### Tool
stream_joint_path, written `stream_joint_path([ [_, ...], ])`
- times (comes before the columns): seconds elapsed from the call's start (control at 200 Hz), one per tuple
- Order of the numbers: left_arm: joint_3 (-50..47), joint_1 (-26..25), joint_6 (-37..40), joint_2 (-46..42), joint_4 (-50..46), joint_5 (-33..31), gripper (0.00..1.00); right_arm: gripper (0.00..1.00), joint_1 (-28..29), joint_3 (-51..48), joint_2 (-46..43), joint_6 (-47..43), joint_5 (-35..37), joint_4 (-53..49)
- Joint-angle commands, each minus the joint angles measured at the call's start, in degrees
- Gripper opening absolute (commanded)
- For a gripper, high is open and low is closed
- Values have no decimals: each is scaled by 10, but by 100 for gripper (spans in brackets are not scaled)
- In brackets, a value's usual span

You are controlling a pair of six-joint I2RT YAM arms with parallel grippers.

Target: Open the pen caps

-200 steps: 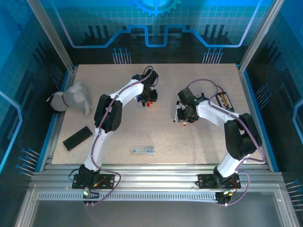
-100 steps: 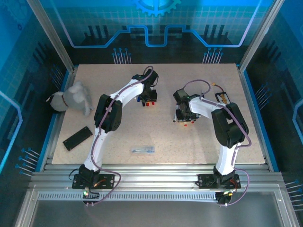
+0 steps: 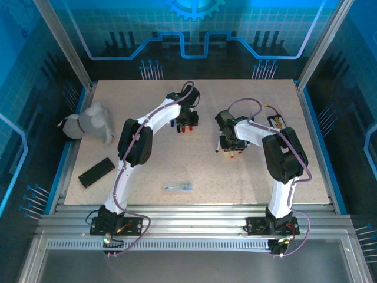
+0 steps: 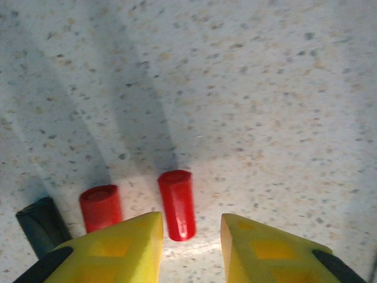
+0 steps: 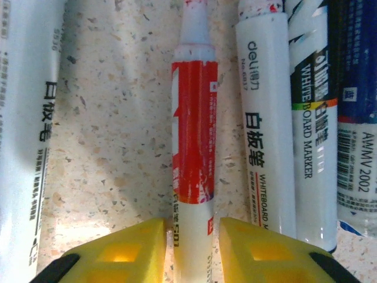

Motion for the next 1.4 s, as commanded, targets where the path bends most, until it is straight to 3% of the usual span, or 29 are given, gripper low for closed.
stream_joint_path([
  [0.0,22,-11,13,-37,-17,-4,32,31,-6,9,10,11,27,-28],
  [0.38,39,-48,11,-27,-11,0,39,32,-5,-3,-78,25,59,-57],
  [0.49,44,-57,13,-24,-2,1,43,32,-4,-39,-142,16,-11,-2],
  [0.595,62,-63,16,-12,-3,4,44,40,-6,-105,-217,17,-122,105],
  [0.67,75,-67,18,-2,-1,19,45,42,-5,-141,-247,35,-155,157],
  [0.831,77,-74,11,6,25,55,47,44,-6,-168,-251,57,-167,180],
  [1.396,159,-103,38,86,-9,25,49,50,-35,-195,-278,83,-181,197],
])
